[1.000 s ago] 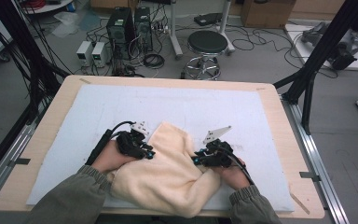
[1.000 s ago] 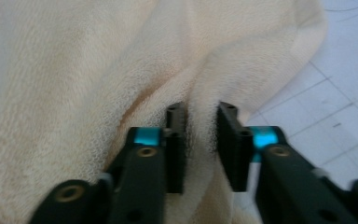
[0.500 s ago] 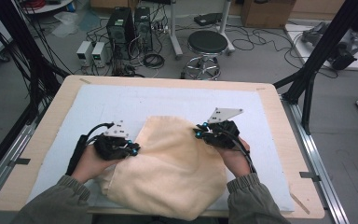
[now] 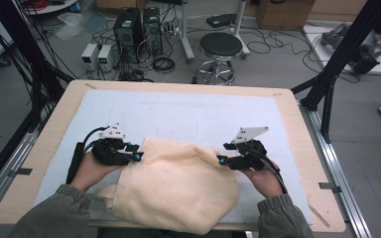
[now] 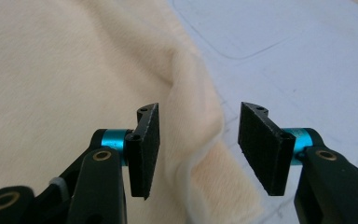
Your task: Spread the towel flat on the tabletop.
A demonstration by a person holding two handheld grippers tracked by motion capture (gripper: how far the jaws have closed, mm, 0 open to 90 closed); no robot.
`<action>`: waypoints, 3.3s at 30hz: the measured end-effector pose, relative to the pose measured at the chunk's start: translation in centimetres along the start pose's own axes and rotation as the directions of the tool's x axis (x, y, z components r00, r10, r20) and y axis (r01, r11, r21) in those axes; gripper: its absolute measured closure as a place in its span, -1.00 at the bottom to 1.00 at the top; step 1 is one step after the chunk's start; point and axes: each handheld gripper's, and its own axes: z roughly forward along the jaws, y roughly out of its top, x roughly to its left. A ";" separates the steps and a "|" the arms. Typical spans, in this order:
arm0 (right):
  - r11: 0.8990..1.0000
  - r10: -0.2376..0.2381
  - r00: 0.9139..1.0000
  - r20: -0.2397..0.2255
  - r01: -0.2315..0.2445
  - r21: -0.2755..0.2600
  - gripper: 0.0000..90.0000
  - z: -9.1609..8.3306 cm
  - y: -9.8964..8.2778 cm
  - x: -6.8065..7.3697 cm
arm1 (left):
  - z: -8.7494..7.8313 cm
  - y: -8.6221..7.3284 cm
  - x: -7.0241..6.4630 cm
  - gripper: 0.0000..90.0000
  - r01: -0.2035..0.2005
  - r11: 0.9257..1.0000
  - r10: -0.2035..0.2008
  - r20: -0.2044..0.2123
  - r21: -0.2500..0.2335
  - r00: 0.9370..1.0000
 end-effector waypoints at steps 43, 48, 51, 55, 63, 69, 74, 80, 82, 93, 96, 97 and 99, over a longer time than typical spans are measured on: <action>0.993 -0.037 0.997 -0.073 0.045 0.112 0.29 3.8 -2.8 -0.9 | 4.9 -0.7 1.7 0.89 0.002 0.985 0.021 -0.129 0.175 0.991; 0.988 -0.031 0.996 -0.085 0.044 0.148 0.45 4.3 -2.9 -0.4 | 4.4 -0.7 1.6 0.89 0.000 0.986 0.023 -0.137 0.169 0.990; 0.989 -0.051 0.995 -0.080 0.061 0.134 0.46 3.9 -2.8 0.0 | 4.1 -1.1 1.4 0.89 0.001 0.988 0.022 -0.153 0.152 0.988; 0.993 -0.050 0.990 -0.133 0.063 0.100 0.33 3.3 -2.9 0.7 | 3.7 -1.1 1.7 0.87 0.022 0.992 -0.003 -0.155 0.122 0.988; 0.991 -0.017 0.981 -0.193 0.043 0.130 0.87 3.5 -3.8 0.8 | 2.7 -0.7 0.7 0.32 0.007 0.999 -0.003 -0.085 0.048 0.996; 0.982 -0.064 0.955 -0.289 0.112 0.152 0.91 1.9 -3.9 3.1 | 2.8 -1.3 0.0 0.28 -0.016 0.996 0.019 -0.039 0.087 0.999; 0.993 -0.052 0.942 -0.332 0.084 0.083 0.59 -0.4 -3.8 3.5 | 2.7 -1.2 -0.2 0.30 -0.016 0.996 0.017 -0.009 0.083 1.000; 0.999 -0.014 0.992 -0.126 0.017 0.030 0.32 -0.5 -2.9 0.5 | 2.9 -1.1 1.3 0.33 0.028 0.998 -0.024 -0.074 0.051 0.997; 0.999 0.015 0.996 -0.087 -0.010 0.049 0.22 0.5 -3.1 -0.6 | 3.4 -1.3 1.7 0.31 0.037 0.997 -0.030 -0.087 0.072 0.996; 0.989 0.056 0.997 -0.050 -0.048 0.142 0.56 3.6 -3.8 -2.0 | 4.7 -1.6 1.6 0.46 0.030 0.992 -0.016 -0.122 0.120 0.992; 0.989 0.062 0.996 -0.063 -0.053 0.137 0.78 3.7 -3.8 -2.1 | 4.8 -1.5 1.2 0.65 0.005 0.992 0.011 -0.125 0.123 0.992; 0.990 0.048 0.996 -0.072 -0.038 0.136 0.83 3.8 -3.7 -2.1 | 4.9 -1.5 1.0 0.73 -0.008 0.992 0.024 -0.126 0.126 0.992; 0.989 0.040 0.996 -0.075 -0.029 0.142 0.87 3.8 -3.6 -2.0 | 4.9 -1.4 0.8 0.84 -0.014 0.991 0.031 -0.127 0.132 0.991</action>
